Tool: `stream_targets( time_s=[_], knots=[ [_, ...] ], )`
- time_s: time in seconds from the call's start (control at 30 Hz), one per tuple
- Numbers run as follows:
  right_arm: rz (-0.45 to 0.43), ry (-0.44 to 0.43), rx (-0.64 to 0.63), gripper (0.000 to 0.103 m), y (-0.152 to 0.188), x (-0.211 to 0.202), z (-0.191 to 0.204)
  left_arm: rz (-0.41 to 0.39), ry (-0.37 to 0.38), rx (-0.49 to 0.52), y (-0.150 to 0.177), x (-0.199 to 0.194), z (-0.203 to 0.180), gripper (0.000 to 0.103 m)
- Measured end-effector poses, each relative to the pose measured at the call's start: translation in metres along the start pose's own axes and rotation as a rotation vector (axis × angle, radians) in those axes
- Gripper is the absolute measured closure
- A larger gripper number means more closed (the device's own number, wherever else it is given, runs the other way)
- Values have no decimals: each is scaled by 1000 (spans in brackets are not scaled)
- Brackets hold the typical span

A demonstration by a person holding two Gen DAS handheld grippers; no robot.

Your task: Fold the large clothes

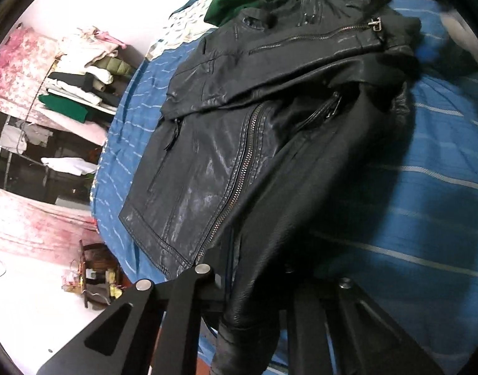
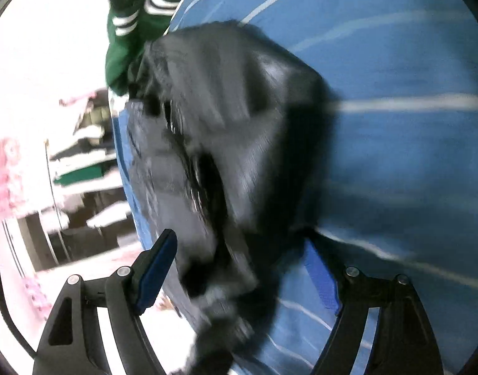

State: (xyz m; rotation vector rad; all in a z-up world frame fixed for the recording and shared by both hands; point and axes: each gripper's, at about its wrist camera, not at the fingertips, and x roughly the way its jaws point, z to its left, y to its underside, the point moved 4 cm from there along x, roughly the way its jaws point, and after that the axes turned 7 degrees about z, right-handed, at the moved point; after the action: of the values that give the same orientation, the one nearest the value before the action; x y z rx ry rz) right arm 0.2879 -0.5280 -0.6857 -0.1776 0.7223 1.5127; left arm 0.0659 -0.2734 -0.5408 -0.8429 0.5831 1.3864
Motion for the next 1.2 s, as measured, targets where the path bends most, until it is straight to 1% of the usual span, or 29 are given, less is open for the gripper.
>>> stream_targets(
  time_s=[0.03, 0.07, 0.1, 0.13, 0.2, 0.3, 0.33, 0.37, 0.4, 0.47, 0.53, 0.57, 0.6, 0.67, 0.7, 0.73, 0.77, 0.8, 0.83, 0.87, 0.9, 0.93, 0.97, 1.0, 1.03, 1.07, 1.1, 1.17, 1.2],
  knots=[
    [-15, 0, 7, 58, -3, 11, 8, -5, 15, -2, -1, -2, 4, 92],
    [-16, 23, 14, 63, -9, 31, 20, -9, 32, -6, -2, -4, 10, 92],
    [-26, 40, 20, 73, -11, 35, 28, -10, 43, -13, -4, -8, 13, 92],
    [-44, 44, 28, 77, -8, 32, 36, -11, 71, -30, -6, -11, 24, 92],
    [-64, 56, 28, 79, -4, 15, 57, -12, 109, -60, -9, -17, 39, 91],
    [-91, 104, -20, 81, 8, 2, 111, 4, 198, -115, -19, -18, 80, 88],
    [-99, 129, -44, 81, 12, -1, 135, 13, 240, -141, -24, -14, 100, 88],
    [-105, 148, -63, 81, 14, -1, 154, 23, 268, -158, -28, -10, 115, 88],
    [-110, 183, -94, 81, 18, 4, 183, 30, 288, -170, -31, -6, 125, 88],
    [-112, 229, -128, 81, 18, 27, 237, 58, 365, -218, -43, 13, 161, 88],
    [-110, 290, -169, 81, 22, 40, 274, 65, 399, -271, -53, 33, 191, 85],
    [-106, 319, -188, 81, 19, 53, 293, 66, 407, -290, -59, 47, 205, 84],
    [-106, 339, -195, 81, 12, 75, 312, 66, 412, -303, -63, 56, 215, 84],
    [-96, 395, -215, 81, 3, 109, 344, 68, 443, -352, -72, 87, 241, 83],
    [-91, 431, -230, 81, -3, 129, 358, 94, 471, -380, -74, 108, 252, 81],
    [-81, 472, -246, 81, -10, 153, 371, 118, 502, -398, -74, 121, 259, 79],
    [-67, 490, -244, 80, -15, 172, 379, 157, 575, -443, -73, 148, 267, 76],
    [-44, 522, -243, 80, -22, 195, 383, 172, 593, -467, -71, 161, 272, 62],
    [-23, 570, -248, 78, -29, 221, 386, 188, 594, -498, -68, 183, 280, 41],
    [-11, 600, -253, 75, -33, 237, 385, 192, 602, -520, -64, 199, 286, 33],
    [13, 638, -260, 68, -40, 261, 383, 198, 592, -529, -62, 209, 290, 27],
    [51, 668, -270, 60, -47, 286, 380, 208, 573, -534, -58, 224, 297, 27],
    [78, 680, -278, 53, -53, 306, 376, 215, 563, -537, -55, 232, 303, 27],
    [96, 682, -286, 42, -57, 320, 375, 223, 553, -538, -52, 236, 308, 27],
    [123, 678, -303, 35, -60, 332, 373, 223, 560, -543, -50, 238, 315, 27],
    [132, 666, -315, 33, -61, 336, 373, 216, 568, -546, -49, 236, 320, 27],
    [127, 638, -327, 32, -60, 331, 378, 205, 564, -545, -48, 233, 324, 27],
    [102, 554, -330, 32, -57, 311, 383, 187, 565, -527, -51, 225, 322, 26],
    [68, 514, -328, 32, -55, 293, 385, 179, 568, -519, -53, 221, 319, 26]
  ],
)
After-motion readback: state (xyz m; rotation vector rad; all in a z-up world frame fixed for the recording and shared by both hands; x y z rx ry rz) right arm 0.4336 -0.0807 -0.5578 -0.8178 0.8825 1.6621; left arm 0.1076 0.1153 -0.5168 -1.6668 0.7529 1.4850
